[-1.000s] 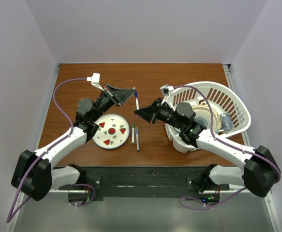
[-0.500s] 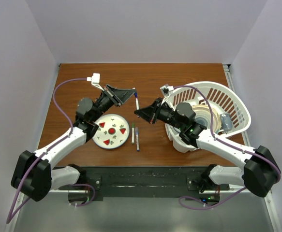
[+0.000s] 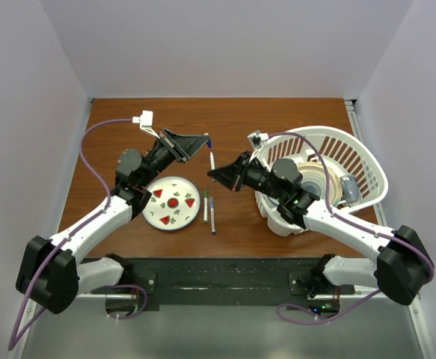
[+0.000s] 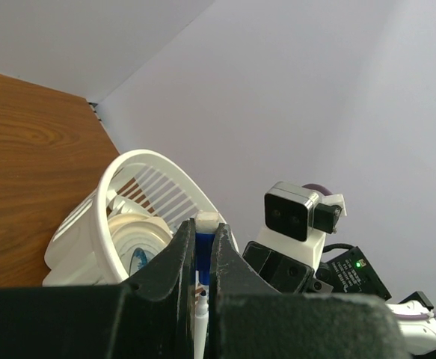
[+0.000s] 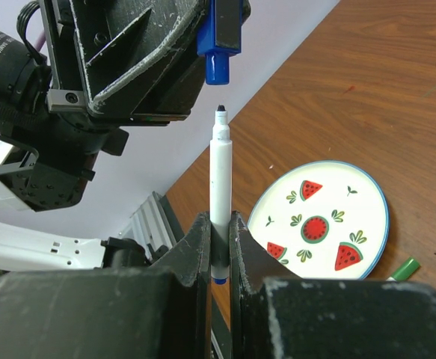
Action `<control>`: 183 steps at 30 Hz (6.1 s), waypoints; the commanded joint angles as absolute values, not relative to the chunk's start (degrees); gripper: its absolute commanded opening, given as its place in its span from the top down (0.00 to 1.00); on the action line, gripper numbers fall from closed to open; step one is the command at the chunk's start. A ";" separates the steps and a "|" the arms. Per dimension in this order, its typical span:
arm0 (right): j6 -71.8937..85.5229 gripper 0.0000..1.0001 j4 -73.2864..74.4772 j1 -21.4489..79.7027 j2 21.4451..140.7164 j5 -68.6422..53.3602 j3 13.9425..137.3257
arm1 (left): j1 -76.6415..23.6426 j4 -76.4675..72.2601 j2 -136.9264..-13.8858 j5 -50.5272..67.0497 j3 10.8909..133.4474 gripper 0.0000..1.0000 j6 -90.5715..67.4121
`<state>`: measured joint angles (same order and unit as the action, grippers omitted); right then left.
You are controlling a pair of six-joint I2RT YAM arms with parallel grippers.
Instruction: Insert the pens into the pen caps
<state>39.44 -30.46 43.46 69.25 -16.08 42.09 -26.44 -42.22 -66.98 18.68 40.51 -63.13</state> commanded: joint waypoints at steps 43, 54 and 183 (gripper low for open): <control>36.12 1.00 -29.09 43.59 65.48 -12.13 42.80 | -27.95 -32.61 -62.49 25.49 38.67 1.00 -56.43; 37.26 1.00 -29.70 43.59 67.32 -13.89 43.68 | -29.00 -37.70 -63.90 26.37 36.65 1.00 -61.95; 19.16 0.01 14.68 41.31 37.44 -2.63 52.12 | -45.26 3.07 -95.98 -7.12 53.17 0.82 -55.20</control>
<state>17.98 16.71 41.30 36.53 -2.46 51.22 -45.04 -0.01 -96.01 -3.33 51.00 -57.23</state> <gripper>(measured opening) 0.986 0.172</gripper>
